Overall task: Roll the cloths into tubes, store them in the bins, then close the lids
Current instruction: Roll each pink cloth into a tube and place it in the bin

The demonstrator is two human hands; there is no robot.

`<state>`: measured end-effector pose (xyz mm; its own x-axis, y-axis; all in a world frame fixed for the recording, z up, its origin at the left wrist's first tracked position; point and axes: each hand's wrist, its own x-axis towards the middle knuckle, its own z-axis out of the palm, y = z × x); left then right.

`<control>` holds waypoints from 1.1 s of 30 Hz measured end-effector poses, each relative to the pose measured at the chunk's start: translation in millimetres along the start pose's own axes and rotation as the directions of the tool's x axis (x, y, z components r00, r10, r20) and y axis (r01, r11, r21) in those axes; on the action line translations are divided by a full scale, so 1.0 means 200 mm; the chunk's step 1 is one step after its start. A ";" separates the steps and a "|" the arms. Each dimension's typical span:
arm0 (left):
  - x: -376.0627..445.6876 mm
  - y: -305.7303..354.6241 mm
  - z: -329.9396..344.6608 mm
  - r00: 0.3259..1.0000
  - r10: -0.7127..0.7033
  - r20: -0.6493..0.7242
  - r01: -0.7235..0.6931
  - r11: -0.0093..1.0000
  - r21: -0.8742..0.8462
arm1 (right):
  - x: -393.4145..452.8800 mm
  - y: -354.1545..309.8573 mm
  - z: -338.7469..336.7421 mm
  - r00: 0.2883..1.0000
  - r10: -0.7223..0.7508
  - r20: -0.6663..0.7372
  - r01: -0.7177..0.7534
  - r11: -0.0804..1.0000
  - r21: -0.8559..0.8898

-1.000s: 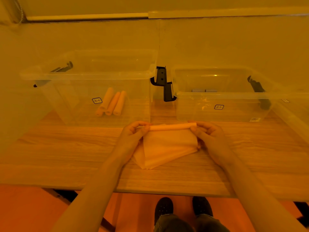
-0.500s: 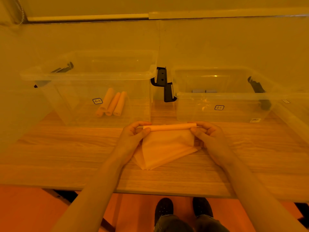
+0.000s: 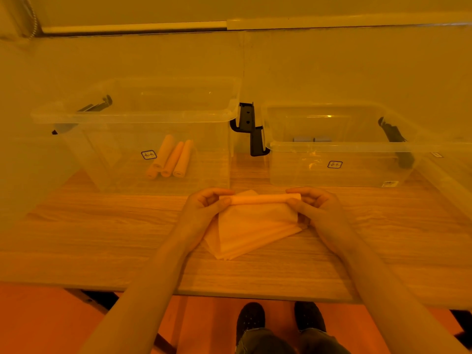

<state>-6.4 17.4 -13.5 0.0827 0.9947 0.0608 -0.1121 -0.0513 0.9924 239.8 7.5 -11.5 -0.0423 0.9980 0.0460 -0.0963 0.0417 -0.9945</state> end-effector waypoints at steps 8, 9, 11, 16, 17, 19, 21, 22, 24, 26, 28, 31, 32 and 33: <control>0.01 -0.01 -0.01 0.999 -0.033 -0.026 0.033 0.999 -0.001 | 0.00 0.01 -0.01 1.000 -0.008 0.004 0.008 1.000 0.005; 0.01 -0.01 -0.01 0.999 -0.032 -0.027 0.032 0.999 0.000 | 0.00 0.01 -0.01 1.000 -0.008 0.002 0.008 1.000 -0.005; 0.00 -0.01 -0.01 0.999 -0.030 -0.027 0.030 1.000 -0.007 | 0.00 0.00 -0.01 1.000 -0.013 -0.002 0.013 1.000 -0.023; 0.00 0.00 0.00 1.000 -0.003 -0.029 0.003 1.000 0.023 | 0.00 0.01 -0.01 1.000 -0.006 -0.010 0.005 0.999 -0.053; 0.00 0.00 0.00 1.000 0.005 -0.029 -0.004 1.000 0.030 | 0.00 0.01 0.00 1.000 -0.010 -0.012 0.009 0.998 -0.058; 0.00 0.01 0.01 1.000 0.019 -0.017 -0.018 0.997 0.075 | -0.01 0.00 0.01 1.000 -0.016 -0.024 0.015 0.998 -0.058; 0.00 0.04 0.03 0.999 0.035 0.002 -0.035 0.978 0.205 | -0.01 -0.02 0.02 0.999 -0.014 -0.046 0.011 0.998 -0.059; 0.00 0.05 0.04 0.999 0.041 0.015 -0.043 0.958 0.285 | -0.02 -0.02 0.02 0.998 -0.009 -0.059 0.005 0.998 -0.064; 0.00 0.09 0.06 0.998 0.042 0.039 -0.054 0.923 0.382 | -0.03 -0.03 0.03 0.998 -0.013 -0.069 0.007 0.996 -0.086; -0.01 0.13 0.07 0.998 0.019 0.063 -0.042 0.924 0.381 | -0.04 -0.05 0.04 0.996 -0.023 -0.086 0.016 0.996 -0.084; -0.03 0.18 0.07 0.997 -0.005 0.076 -0.024 0.924 0.381 | -0.06 -0.08 0.06 0.995 -0.032 -0.096 0.025 0.997 -0.077; -0.08 0.24 0.06 0.996 -0.015 0.090 -0.018 0.933 0.358 | -0.10 -0.13 0.08 0.996 0.030 -0.084 -0.030 1.000 0.001; -0.10 0.26 0.06 0.995 -0.010 0.095 -0.023 0.941 0.338 | -0.12 -0.15 0.09 0.995 0.071 -0.072 -0.067 0.996 0.056; -0.12 0.27 0.06 0.995 -0.005 0.098 -0.027 0.946 0.324 | -0.14 -0.17 0.10 0.992 0.113 -0.052 -0.107 0.989 0.102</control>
<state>-2.3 -9.9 40.7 0.1798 0.9815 0.0662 0.2125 -0.1044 0.9716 225.1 -21.9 23.3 -0.0007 0.9974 -0.0717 -0.1920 -0.0705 -0.9789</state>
